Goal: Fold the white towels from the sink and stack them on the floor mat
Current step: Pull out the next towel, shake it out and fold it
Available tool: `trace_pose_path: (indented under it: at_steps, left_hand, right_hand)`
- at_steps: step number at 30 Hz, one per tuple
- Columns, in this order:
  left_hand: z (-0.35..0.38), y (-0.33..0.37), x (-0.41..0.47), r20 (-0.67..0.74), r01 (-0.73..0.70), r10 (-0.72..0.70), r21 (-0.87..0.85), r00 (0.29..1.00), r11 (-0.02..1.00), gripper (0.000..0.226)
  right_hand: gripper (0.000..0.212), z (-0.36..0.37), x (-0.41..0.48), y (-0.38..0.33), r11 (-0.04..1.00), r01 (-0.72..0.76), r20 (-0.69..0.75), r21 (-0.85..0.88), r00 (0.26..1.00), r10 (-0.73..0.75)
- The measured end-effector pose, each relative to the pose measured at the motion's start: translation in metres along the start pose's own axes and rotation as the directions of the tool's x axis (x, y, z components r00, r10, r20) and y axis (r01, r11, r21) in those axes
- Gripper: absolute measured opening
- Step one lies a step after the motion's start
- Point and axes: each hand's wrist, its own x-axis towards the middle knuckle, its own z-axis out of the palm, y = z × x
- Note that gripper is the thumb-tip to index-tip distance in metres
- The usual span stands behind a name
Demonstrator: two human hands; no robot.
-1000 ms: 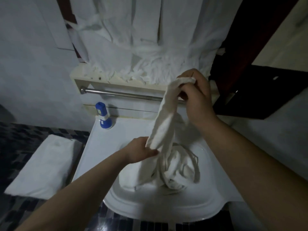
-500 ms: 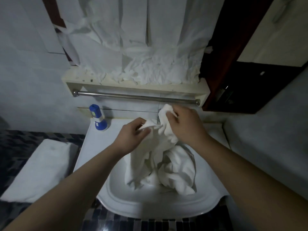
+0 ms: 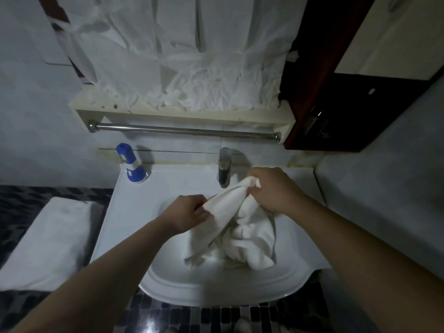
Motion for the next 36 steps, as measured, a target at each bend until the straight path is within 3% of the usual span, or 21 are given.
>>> trace_pose_path:
  at_steps: [5,10,13,15,19,24,26,30,34,36]
  left_hand:
    - [0.011,-0.019,-0.001,0.056,0.075,-0.084,0.152,0.995,0.986,0.013]
    - [0.014,-0.038,-0.001,-0.004,0.226,-0.232,0.245,0.973,0.943,0.018]
    - [0.009,-0.046,-0.003,-0.137,0.321,-0.304,0.133,0.943,0.938,0.026]
    - [0.003,-0.041,-0.003,-0.207,0.301,-0.282,0.066,0.937,0.951,0.03]
    - [-0.014,-0.003,0.0,-0.242,0.145,-0.138,0.011,0.961,0.989,0.018]
    - [-0.027,0.055,0.0,-0.234,-0.12,0.089,-0.124,0.968,0.985,0.014]
    - [-0.029,0.074,-0.001,-0.222,-0.197,0.159,-0.163,0.962,0.967,0.004]
    - [-0.032,0.075,-0.003,-0.16,-0.293,0.275,-0.097,0.948,0.951,0.012]
    - [-0.04,0.054,-0.003,-0.112,-0.062,0.08,0.156,0.99,0.986,0.022]
    - [-0.048,0.045,-0.004,-0.182,0.04,-0.037,0.013,0.983,0.999,0.027]
  right_hand:
    - [0.008,-0.013,0.005,0.035,0.993,-0.117,-0.151,0.003,0.982,0.116]
    - [0.022,-0.034,0.004,0.057,0.955,-0.288,-0.371,0.072,0.881,0.293]
    - [0.021,-0.03,0.008,0.072,0.932,-0.363,-0.239,-0.013,0.906,0.35]
    - [0.033,-0.022,0.007,0.075,0.941,-0.34,-0.107,-0.001,0.935,0.338]
    - [0.066,-0.001,-0.003,0.055,0.97,-0.198,0.041,0.141,0.98,0.194]
    - [0.078,0.019,-0.01,0.007,0.958,0.041,0.162,0.285,0.983,-0.09]
    - [0.071,0.023,-0.011,-0.008,0.943,0.09,0.178,0.32,0.972,-0.153]
    - [0.017,0.013,-0.005,-0.014,0.977,0.097,0.11,0.188,0.987,-0.12]
    - [0.019,-0.008,0.002,0.004,0.975,0.067,-0.092,0.212,0.995,-0.049]
    - [0.021,-0.018,0.002,0.011,0.964,0.057,-0.106,0.259,0.994,-0.03]
